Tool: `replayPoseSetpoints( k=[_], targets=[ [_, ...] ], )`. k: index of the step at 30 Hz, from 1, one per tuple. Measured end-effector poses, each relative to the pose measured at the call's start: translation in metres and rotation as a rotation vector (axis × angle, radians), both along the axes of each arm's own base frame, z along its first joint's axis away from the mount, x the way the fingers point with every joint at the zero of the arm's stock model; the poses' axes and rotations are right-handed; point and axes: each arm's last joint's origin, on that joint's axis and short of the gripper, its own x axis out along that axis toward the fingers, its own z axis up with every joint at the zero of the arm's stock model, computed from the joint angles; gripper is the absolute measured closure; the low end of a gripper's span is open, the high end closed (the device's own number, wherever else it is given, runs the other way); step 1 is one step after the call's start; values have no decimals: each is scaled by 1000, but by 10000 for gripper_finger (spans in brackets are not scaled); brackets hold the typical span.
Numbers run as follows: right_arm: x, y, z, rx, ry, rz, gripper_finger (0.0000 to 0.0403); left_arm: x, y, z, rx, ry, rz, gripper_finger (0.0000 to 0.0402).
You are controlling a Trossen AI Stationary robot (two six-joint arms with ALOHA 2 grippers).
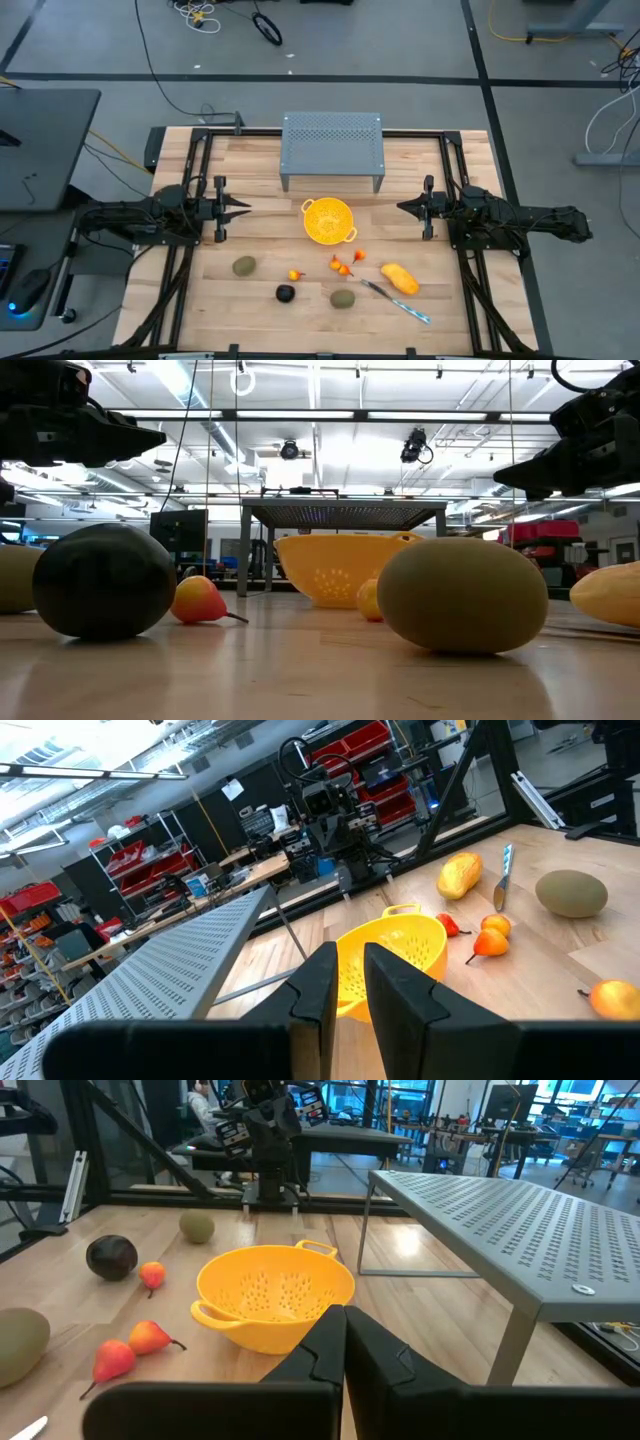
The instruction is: Pick & Place Fruit
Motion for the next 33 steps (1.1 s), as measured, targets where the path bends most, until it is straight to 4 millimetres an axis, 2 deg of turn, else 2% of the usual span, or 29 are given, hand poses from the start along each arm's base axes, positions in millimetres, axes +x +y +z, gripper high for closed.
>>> replayPoseSetpoints(
  k=[15, 25, 33],
  targets=[
    [0, -1, 3, 26, -37, -28, 395, 0, 0, 0, 0, 0, 0, 338],
    [0, 2, 16, 256, -182, 52, 395, 0, 0, 0, 0, 0, 0, 338],
    [0, 0, 19, 375, -236, -20, 395, 0, 0, 0, 0, 0, 0, 338]
  ],
)
